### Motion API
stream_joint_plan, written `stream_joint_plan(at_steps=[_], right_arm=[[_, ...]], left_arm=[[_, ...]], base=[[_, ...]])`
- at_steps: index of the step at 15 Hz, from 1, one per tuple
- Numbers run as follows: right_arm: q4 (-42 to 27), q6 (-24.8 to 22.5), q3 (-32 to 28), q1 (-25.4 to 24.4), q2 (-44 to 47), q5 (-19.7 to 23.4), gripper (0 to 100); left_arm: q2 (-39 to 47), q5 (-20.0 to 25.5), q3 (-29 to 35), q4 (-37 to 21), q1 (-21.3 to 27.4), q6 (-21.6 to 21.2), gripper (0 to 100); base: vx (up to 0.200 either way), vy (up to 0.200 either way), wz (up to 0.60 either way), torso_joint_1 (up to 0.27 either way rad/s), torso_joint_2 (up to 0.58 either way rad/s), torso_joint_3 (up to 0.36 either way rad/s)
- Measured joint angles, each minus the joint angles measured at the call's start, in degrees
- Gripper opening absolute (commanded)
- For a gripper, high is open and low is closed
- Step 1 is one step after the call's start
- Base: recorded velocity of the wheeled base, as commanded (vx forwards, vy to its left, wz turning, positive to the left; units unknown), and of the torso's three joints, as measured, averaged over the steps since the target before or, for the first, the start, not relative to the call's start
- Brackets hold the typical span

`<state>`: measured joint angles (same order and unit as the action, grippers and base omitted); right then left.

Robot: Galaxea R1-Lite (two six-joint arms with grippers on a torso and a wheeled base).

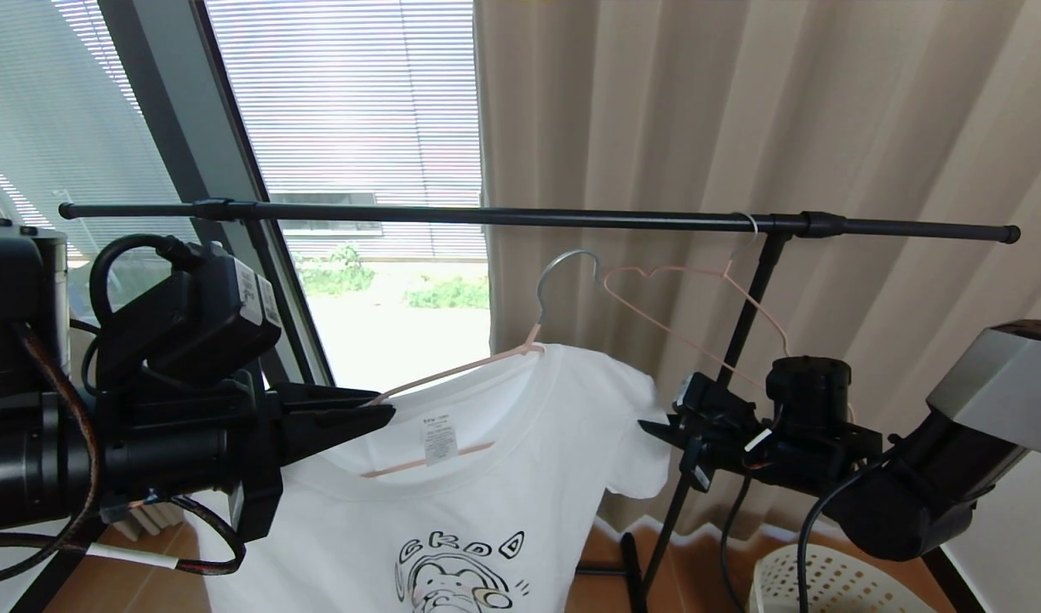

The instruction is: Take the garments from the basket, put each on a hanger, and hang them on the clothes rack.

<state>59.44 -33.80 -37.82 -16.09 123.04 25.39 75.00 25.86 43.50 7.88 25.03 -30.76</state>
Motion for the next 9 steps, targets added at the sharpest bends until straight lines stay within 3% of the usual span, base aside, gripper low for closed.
stream_joint_plan(at_steps=[9], right_arm=[[-0.35,0.09,-1.27,2.17,0.2,0.13,0]], left_arm=[[-0.22,-0.1,0.16,0.0,-0.09,0.0,0]], base=[[0.0,0.0,0.0,0.0,0.0,0.0]])
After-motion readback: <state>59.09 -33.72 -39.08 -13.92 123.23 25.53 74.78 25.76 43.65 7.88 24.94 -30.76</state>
